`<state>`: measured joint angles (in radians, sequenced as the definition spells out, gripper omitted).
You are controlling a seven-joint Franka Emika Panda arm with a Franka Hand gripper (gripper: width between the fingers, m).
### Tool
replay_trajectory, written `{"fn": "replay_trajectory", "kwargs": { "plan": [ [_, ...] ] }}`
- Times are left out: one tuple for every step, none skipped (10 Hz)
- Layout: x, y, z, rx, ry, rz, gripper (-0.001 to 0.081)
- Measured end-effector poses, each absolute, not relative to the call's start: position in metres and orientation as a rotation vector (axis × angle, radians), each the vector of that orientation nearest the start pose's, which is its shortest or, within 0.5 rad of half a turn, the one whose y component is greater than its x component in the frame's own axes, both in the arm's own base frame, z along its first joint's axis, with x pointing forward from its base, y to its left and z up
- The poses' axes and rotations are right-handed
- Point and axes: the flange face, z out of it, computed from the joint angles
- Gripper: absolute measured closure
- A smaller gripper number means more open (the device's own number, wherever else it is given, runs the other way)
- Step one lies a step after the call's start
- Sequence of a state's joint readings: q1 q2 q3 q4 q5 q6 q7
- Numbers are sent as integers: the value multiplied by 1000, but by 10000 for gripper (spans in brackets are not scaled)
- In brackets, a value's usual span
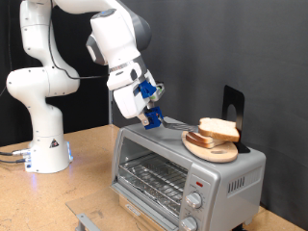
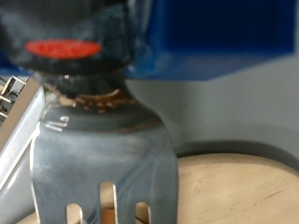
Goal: Make a piece of toast with the oven
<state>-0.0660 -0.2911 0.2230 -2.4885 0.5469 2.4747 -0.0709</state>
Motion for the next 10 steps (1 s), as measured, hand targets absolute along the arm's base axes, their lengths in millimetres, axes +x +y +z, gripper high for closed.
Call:
{"fn": "replay_trajectory", "kwargs": {
  "plan": [
    [456, 72, 419, -2770, 219, -369, 440],
    [456, 72, 420, -2769, 217, -372, 440],
    [457, 72, 421, -2769, 214, -376, 440],
    [458, 73, 424, -2767, 211, -380, 440],
    [460, 74, 427, -2768, 205, -387, 440],
    [461, 74, 429, -2772, 203, -392, 440],
    [463, 75, 430, -2778, 204, -388, 440],
    [464, 76, 430, -2789, 203, -377, 440],
    [463, 77, 427, -2800, 194, -357, 440],
    [463, 79, 424, -2811, 188, -343, 440]
  ]
}}
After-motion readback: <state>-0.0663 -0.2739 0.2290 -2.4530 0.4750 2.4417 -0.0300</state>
